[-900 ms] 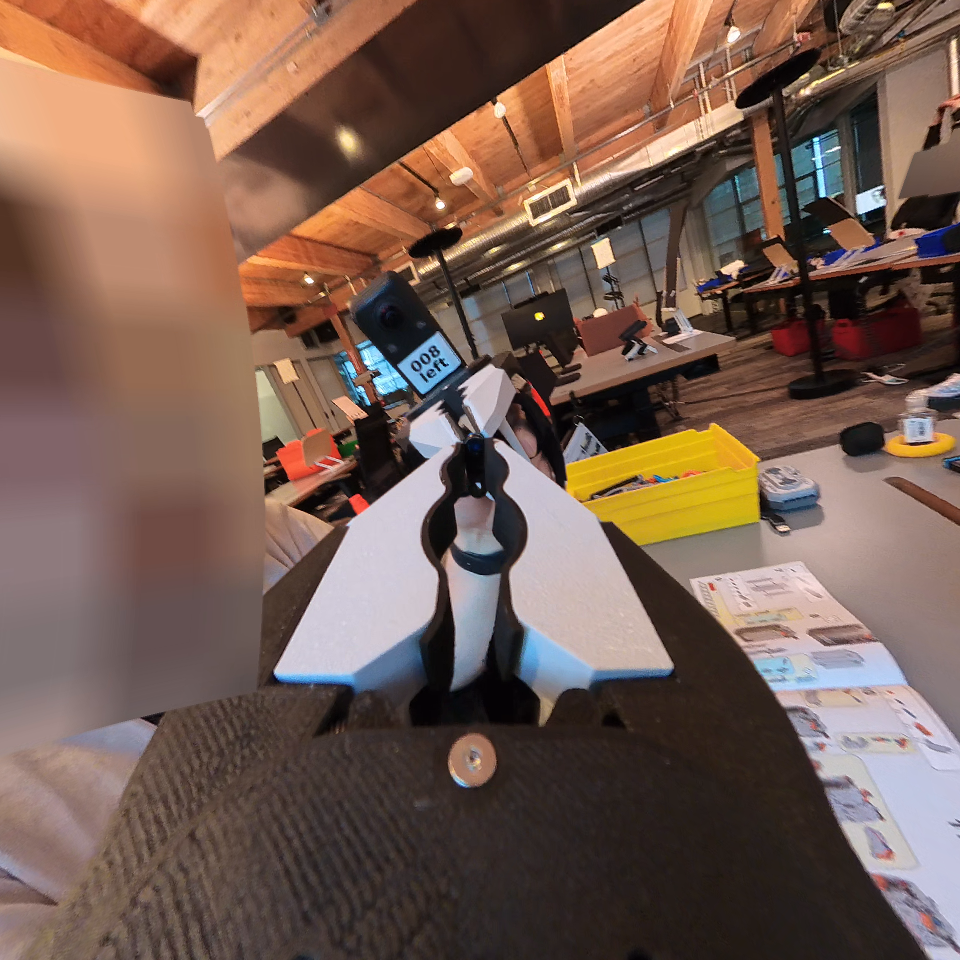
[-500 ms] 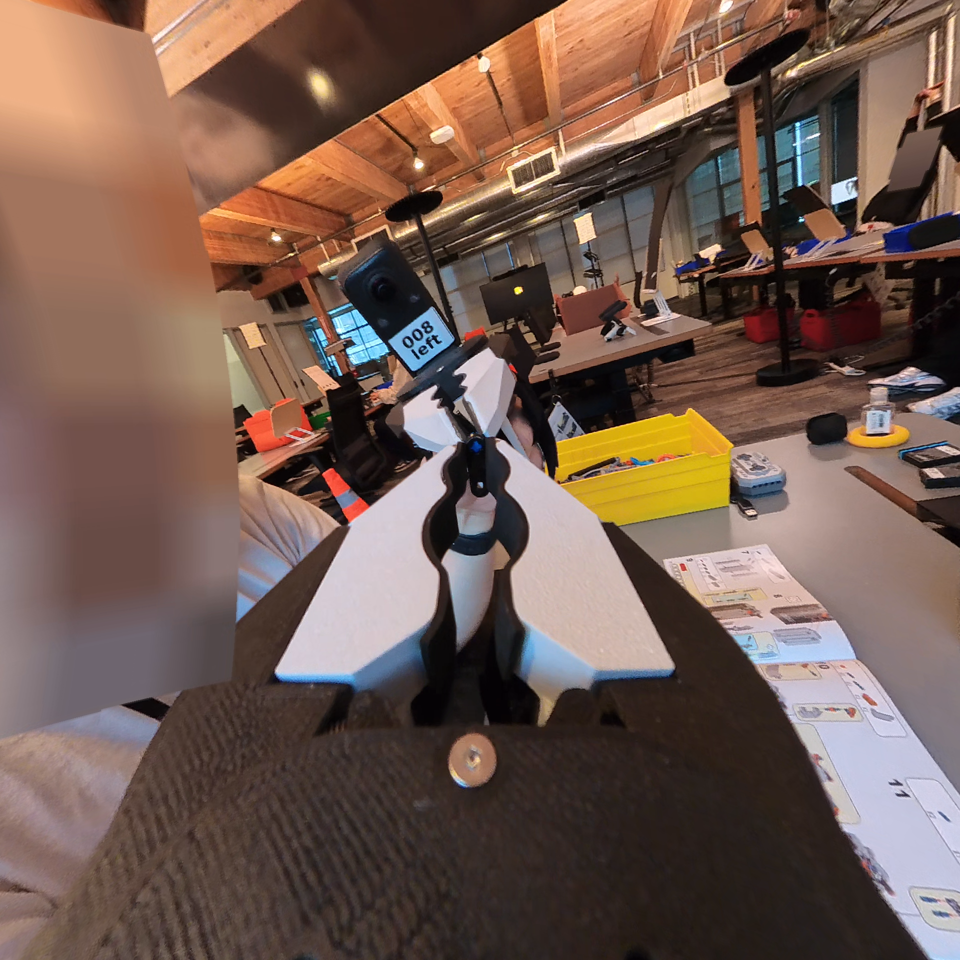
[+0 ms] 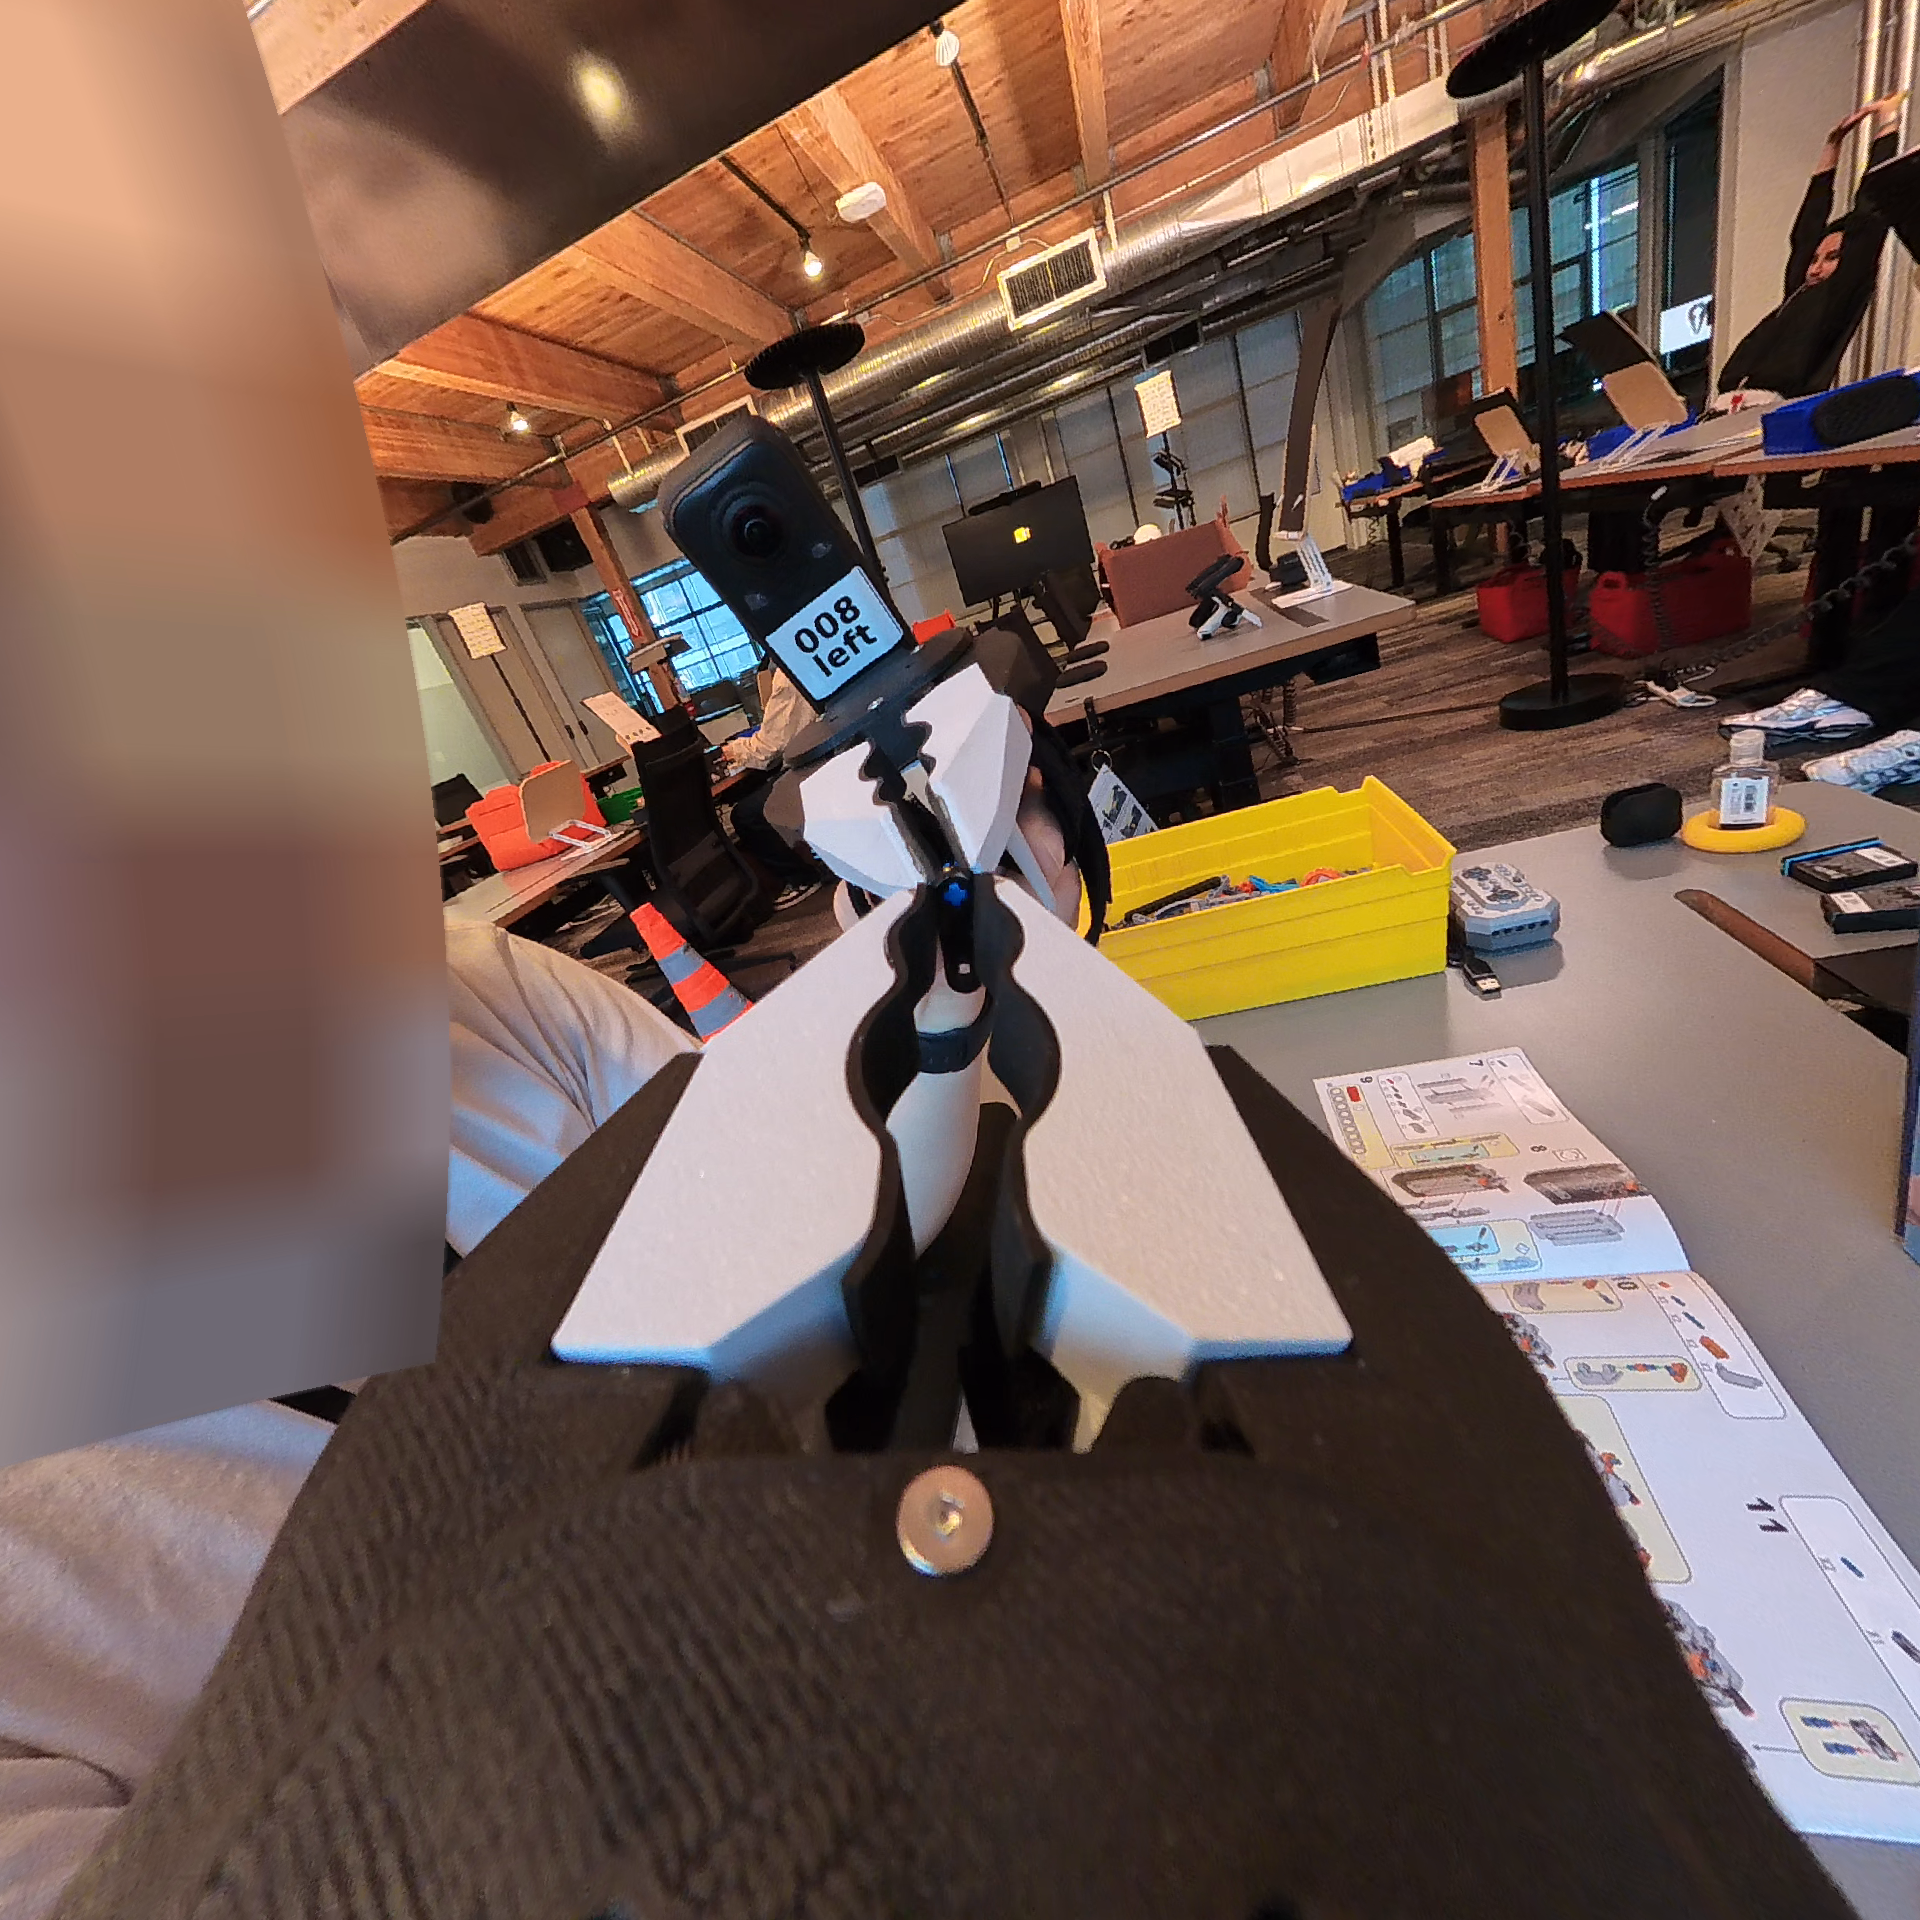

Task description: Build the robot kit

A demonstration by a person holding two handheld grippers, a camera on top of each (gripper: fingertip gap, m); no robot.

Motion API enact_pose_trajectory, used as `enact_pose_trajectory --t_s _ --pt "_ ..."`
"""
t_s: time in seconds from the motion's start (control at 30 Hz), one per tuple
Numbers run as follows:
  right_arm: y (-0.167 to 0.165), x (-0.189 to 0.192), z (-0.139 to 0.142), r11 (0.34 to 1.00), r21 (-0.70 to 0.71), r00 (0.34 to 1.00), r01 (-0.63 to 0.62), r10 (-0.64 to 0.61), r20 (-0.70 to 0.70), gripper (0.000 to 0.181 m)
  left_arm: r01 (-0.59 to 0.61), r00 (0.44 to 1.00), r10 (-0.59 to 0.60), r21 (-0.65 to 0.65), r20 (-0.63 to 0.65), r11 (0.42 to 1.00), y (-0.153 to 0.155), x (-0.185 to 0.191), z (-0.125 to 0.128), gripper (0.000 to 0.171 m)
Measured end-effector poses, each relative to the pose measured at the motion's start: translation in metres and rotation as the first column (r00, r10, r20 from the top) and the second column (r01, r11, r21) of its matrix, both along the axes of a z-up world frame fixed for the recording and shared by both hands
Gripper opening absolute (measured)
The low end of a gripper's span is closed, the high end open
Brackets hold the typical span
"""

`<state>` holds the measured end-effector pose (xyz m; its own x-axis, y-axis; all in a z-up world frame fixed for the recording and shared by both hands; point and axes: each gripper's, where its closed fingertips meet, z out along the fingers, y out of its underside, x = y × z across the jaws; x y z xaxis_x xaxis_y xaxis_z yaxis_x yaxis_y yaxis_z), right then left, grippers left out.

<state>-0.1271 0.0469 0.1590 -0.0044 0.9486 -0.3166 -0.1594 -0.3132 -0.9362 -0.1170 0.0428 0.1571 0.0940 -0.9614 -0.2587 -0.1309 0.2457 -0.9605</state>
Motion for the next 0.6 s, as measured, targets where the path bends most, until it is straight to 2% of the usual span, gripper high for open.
enact_pose_trajectory --t_s 0.3,0.37,0.43,0.47,0.5,0.53,0.6 --pt "0.001 0.002 -0.002 0.999 0.028 0.999 0.033 -0.034 0.034 0.006 -0.002 1.0 0.002 0.016 -0.004 1.0 0.001 0.002 -0.002 0.003" --pt "0.005 0.001 0.004 0.995 0.058 0.996 0.082 -0.083 0.014 0.007 -0.012 0.999 0.01 0.033 0.045 0.999 0.005 0.0 0.005 0.003" --pt "0.012 0.0 0.015 0.967 0.169 0.981 0.192 -0.192 -0.021 0.011 -0.014 0.988 0.012 0.013 0.153 1.0 0.01 -0.003 0.018 0.003" --pt "0.018 0.001 0.02 0.929 0.24 0.958 0.283 -0.286 -0.023 0.029 -0.009 0.975 0.009 -0.001 0.221 1.0 0.013 -0.006 0.026 0.003" --pt "0.023 0.005 0.026 0.864 0.329 0.919 0.382 -0.393 -0.035 0.042 0.012 0.961 -0.007 -0.017 0.278 1.0 0.013 -0.01 0.032 0.003" --pt "0.024 0.01 0.034 0.771 0.432 0.87 0.469 -0.488 -0.073 0.043 0.035 0.943 -0.02 -0.039 0.331 0.999 0.014 -0.014 0.038 0.003" --pt "0.02 0.015 0.047 0.522 0.628 0.751 0.577 -0.642 -0.156 0.041 0.101 0.888 -0.051 -0.085 0.456 0.991 0.013 -0.023 0.051 0.003"
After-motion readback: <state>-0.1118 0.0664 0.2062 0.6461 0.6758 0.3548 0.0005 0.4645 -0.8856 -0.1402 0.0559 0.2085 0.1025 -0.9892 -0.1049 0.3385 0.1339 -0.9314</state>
